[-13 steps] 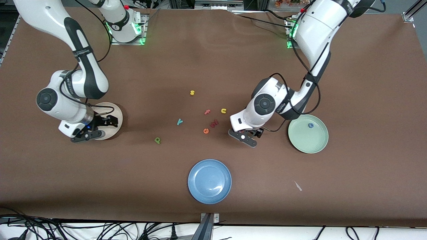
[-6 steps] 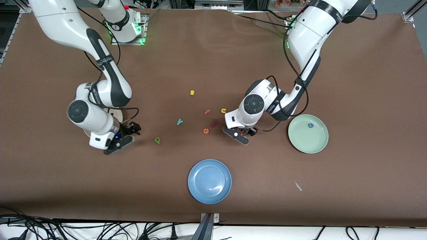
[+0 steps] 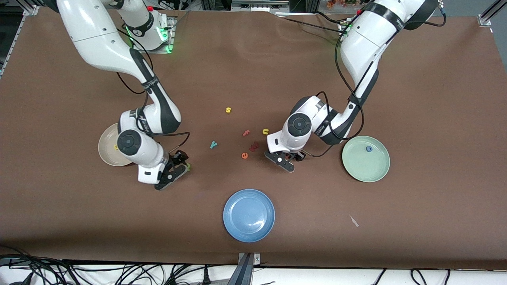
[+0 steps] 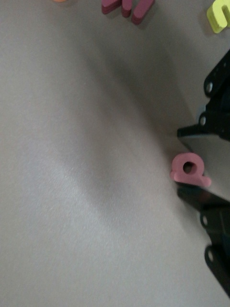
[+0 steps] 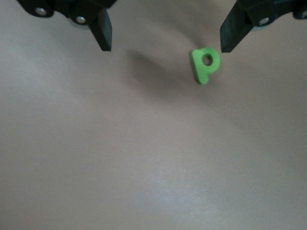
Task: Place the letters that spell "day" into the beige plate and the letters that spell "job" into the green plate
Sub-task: 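Grasp the p with the left gripper while the right gripper drops the a, then drop the p on the green plate while the right gripper reaches the d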
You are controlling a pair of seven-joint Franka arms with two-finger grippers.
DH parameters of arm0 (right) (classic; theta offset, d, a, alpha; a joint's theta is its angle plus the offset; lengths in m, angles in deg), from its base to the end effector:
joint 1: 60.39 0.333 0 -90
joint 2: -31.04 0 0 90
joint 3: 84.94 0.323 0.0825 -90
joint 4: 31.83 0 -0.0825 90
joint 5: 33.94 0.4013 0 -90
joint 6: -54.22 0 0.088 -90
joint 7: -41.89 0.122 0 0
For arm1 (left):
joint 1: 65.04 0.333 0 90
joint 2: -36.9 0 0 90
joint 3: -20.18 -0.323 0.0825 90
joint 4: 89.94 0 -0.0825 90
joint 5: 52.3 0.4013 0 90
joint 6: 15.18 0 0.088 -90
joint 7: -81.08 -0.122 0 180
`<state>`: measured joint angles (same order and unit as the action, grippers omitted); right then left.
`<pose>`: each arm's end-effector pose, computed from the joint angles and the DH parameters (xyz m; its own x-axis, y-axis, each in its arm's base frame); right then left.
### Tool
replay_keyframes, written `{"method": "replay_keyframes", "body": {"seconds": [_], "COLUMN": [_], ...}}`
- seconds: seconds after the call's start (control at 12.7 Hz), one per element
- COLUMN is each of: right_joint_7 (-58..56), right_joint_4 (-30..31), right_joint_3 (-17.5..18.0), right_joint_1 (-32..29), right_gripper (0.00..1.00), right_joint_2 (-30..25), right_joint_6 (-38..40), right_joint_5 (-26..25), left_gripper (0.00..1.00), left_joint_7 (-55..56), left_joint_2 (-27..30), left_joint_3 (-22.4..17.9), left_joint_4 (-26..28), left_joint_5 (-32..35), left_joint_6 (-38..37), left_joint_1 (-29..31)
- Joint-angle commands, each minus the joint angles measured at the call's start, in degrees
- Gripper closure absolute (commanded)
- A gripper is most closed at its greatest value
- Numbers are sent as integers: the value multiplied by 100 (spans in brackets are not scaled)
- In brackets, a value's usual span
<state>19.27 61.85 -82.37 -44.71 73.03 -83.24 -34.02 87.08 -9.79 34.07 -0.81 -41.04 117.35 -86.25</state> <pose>0.6741 0.2188 0.1697 0.7629 0.6453 0.0405 0.6462 -0.7631 -0.0146 0.6000 -0.3890 0.1502 0.8399 -0.5419 -0.0315 -0.5410 -0.8404 0.0322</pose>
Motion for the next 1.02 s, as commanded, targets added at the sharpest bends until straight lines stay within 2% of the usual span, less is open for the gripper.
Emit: {"method": "replay_keyframes", "body": {"seconds": [0.0,0.08,0.24,0.31,0.63,0.86,0.94], "right_joint_7": [-50,-59,-68,-59,-33,-33,-59], "right_joint_4": [-175,-175,-175,-175,-166,-140,-131], "right_joint_3": [-10,-10,-10,-10,-10,-10,-10], "right_joint_1": [137,146,155,164,287,331,331], "right_gripper": [0,0,1,5,12,13,21], "right_joint_2": [99,99,169,204,195,204,204], "right_joint_6": [61,70,62,61,88,88,97], "right_joint_5": [-272,-343,-527,-650,-695,-704,-721], "left_gripper": [93,93,92,92,91,90,90], "left_joint_7": [-3,-3,-12,-55,-756,-1626,-1829], "left_joint_2": [1,71,369,545,1038,1083,1083], "left_joint_3": [-27,-27,-27,-27,-27,-27,-27], "left_joint_4": [-63,-63,-81,-64,-63,-46,50], "left_joint_5": [157,157,149,157,157,157,157], "left_joint_6": [-86,-139,-698,-928,-1869,-2011,-2011], "left_joint_1": [2,46,160,274,1028,1723,1873]}}
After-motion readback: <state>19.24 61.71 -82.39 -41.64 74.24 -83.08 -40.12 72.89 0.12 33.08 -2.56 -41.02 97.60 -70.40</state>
